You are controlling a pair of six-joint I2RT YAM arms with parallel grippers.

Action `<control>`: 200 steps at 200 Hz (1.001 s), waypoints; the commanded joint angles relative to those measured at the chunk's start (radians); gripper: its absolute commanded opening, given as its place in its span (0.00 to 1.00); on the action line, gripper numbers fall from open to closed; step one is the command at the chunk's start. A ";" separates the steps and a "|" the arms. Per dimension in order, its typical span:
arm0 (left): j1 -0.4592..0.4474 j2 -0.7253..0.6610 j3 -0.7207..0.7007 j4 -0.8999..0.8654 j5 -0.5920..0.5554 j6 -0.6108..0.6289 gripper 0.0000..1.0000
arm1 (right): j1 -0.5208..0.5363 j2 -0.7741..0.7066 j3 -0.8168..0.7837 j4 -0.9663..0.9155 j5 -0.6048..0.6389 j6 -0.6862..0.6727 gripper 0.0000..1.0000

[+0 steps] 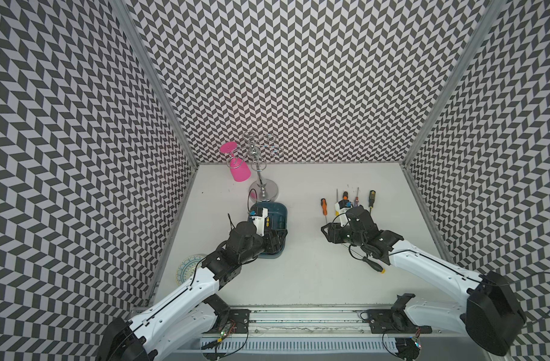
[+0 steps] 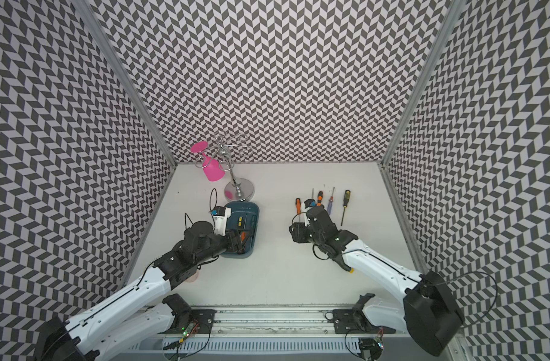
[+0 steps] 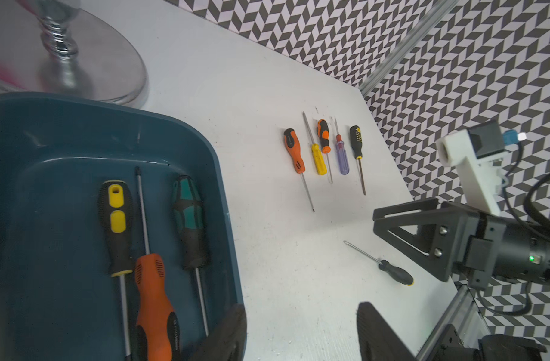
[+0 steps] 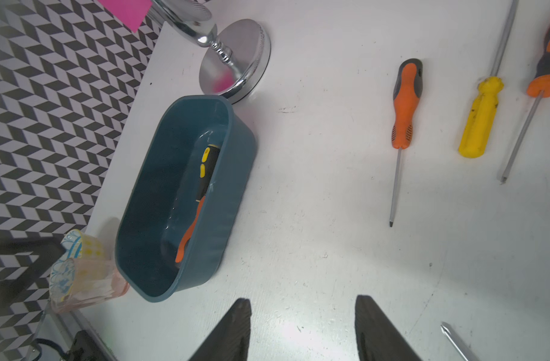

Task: Put the screwdriver on the desktop into the storage box
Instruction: Pick up the screwdriver from the center of the board.

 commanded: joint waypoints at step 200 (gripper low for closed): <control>-0.139 0.049 -0.029 0.114 -0.061 -0.077 0.61 | -0.149 0.426 0.352 0.002 0.068 -0.065 0.66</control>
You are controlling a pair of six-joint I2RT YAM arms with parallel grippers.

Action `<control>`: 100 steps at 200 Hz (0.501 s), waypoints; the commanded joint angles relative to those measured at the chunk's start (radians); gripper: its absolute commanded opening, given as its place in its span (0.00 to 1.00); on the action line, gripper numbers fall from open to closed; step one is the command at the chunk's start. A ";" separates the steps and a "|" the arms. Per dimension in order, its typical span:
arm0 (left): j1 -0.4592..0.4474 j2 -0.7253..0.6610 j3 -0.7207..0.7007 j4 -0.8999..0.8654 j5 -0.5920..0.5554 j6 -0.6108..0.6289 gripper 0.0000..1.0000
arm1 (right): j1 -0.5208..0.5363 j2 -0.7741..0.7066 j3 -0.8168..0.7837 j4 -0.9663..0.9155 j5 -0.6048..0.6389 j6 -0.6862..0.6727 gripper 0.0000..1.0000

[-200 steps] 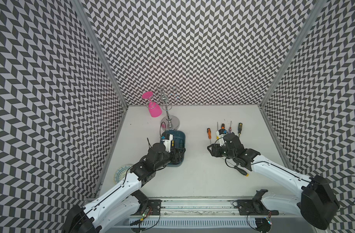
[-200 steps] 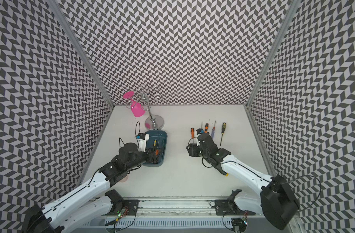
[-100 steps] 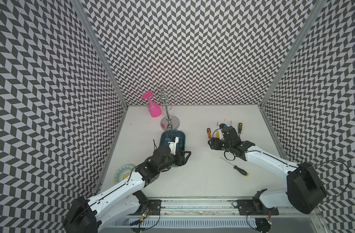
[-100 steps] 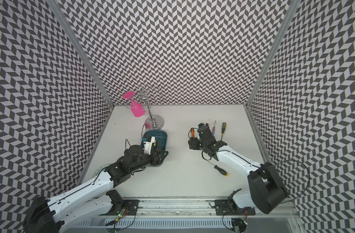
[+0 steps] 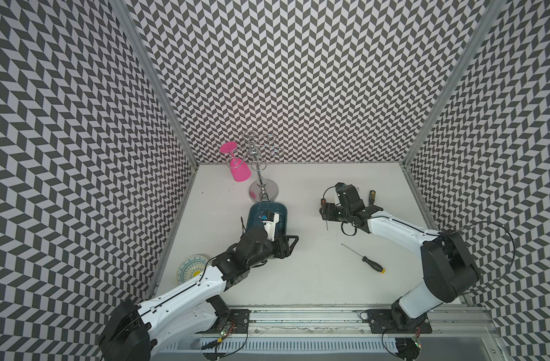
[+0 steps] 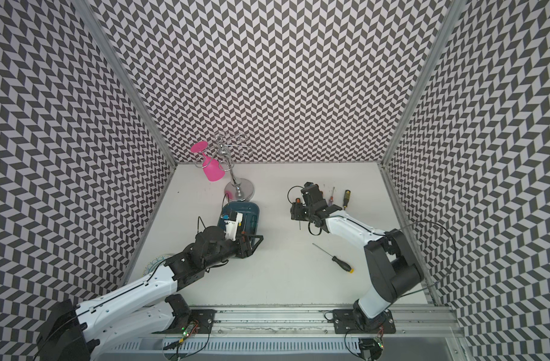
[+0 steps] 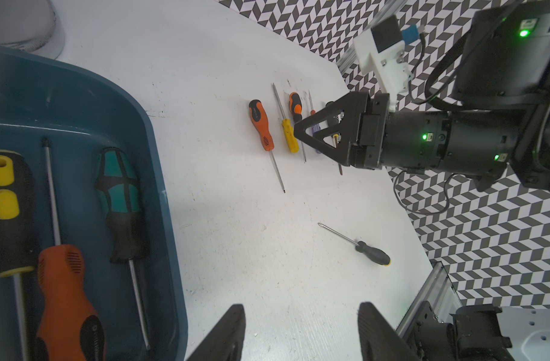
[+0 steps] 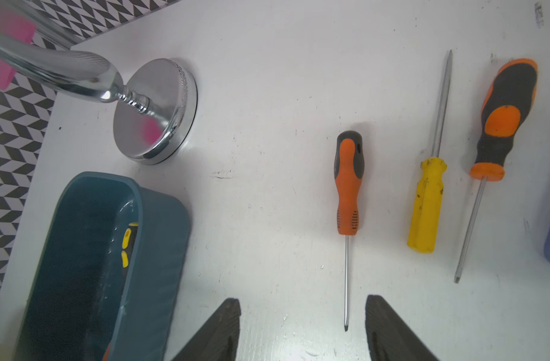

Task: Put the screwdriver on the desktop into the storage box
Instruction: Pick up the screwdriver from the center of the board.

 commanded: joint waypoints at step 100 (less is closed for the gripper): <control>-0.008 -0.069 -0.025 -0.022 -0.047 -0.030 0.60 | -0.039 0.300 0.259 -0.071 0.067 -0.041 0.55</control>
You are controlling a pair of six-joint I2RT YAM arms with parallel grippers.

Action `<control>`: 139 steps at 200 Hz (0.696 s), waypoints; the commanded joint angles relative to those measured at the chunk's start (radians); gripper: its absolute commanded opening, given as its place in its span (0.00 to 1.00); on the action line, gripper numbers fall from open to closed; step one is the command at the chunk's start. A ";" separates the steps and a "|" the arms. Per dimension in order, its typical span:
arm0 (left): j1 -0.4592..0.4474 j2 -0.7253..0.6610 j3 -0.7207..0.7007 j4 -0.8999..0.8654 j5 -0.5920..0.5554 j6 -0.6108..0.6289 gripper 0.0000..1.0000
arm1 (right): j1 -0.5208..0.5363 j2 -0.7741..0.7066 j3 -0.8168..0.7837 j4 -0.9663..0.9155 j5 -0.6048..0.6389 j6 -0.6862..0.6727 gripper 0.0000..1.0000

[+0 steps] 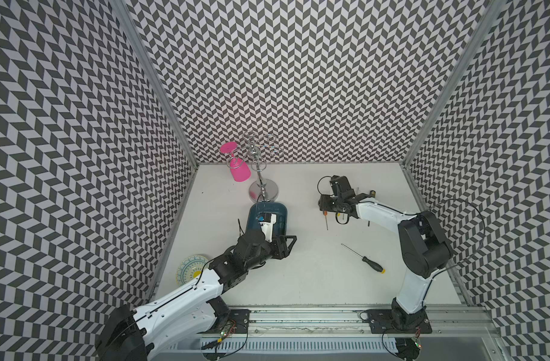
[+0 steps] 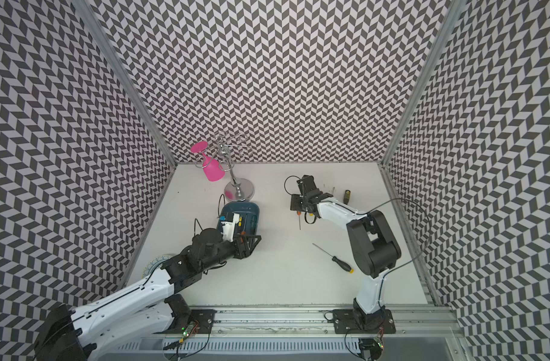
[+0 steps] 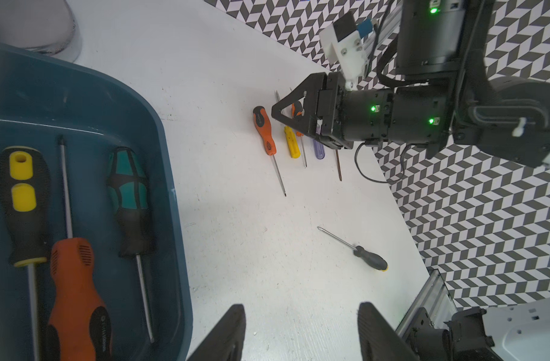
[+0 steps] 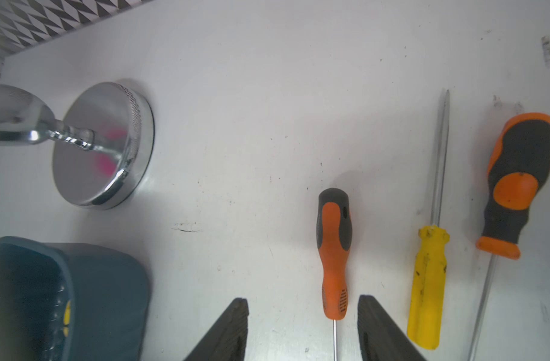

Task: Put the screwdriver on the desktop into the storage box
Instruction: Pick up the screwdriver from the center of the board.

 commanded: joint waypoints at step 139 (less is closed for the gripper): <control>-0.006 0.008 0.006 -0.005 -0.021 -0.013 0.60 | 0.006 0.143 0.001 -0.019 0.039 -0.026 0.41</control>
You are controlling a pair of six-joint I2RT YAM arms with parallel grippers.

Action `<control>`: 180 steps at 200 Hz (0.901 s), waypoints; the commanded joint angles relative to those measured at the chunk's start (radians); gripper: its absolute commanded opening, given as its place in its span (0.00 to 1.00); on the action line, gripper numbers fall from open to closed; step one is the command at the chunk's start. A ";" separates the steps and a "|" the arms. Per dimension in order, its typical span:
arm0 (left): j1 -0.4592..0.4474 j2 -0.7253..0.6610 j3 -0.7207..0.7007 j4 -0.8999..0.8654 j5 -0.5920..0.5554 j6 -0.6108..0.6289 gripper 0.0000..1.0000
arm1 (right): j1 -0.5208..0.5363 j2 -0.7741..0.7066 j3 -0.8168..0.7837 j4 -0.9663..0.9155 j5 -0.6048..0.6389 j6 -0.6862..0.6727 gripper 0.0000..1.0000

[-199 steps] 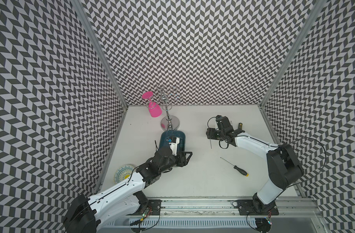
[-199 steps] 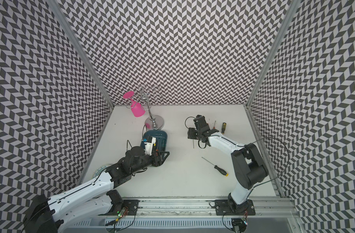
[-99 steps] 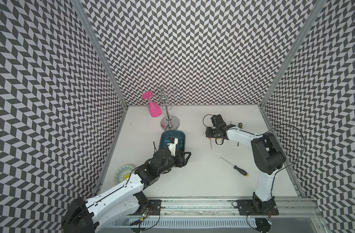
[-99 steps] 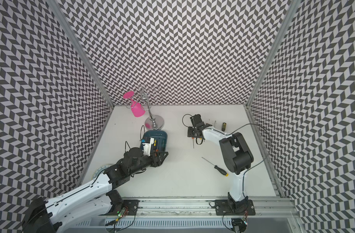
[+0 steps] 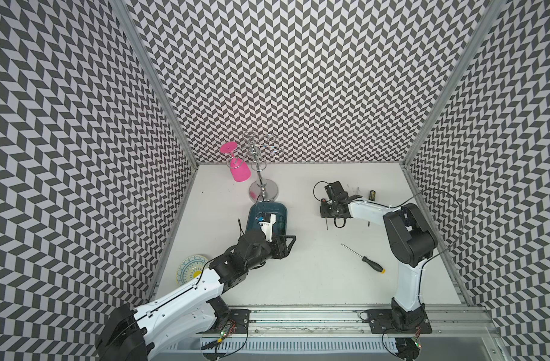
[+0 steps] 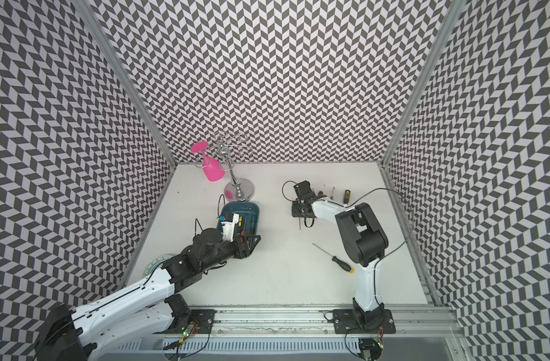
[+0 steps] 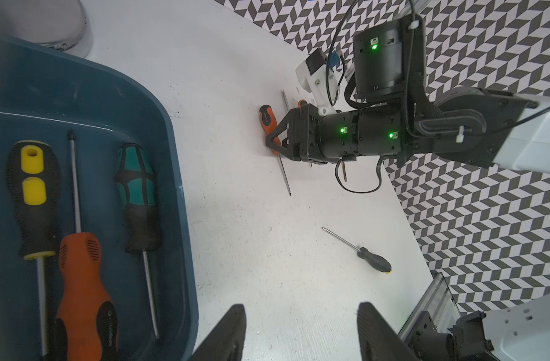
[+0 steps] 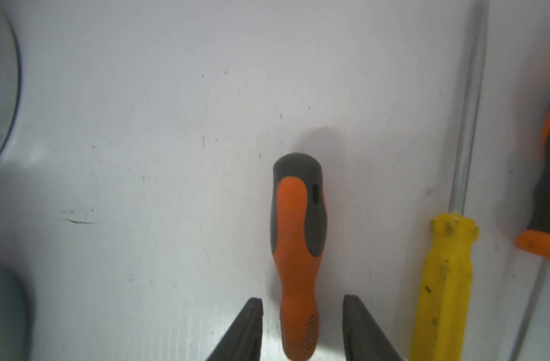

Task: Put the screwdriver on the desktop into the storage box
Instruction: Pick up the screwdriver from the center of the board.

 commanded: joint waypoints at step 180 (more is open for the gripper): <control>0.027 0.034 0.069 0.021 -0.011 0.012 0.66 | 0.020 -0.414 -0.361 0.259 -0.347 0.005 0.14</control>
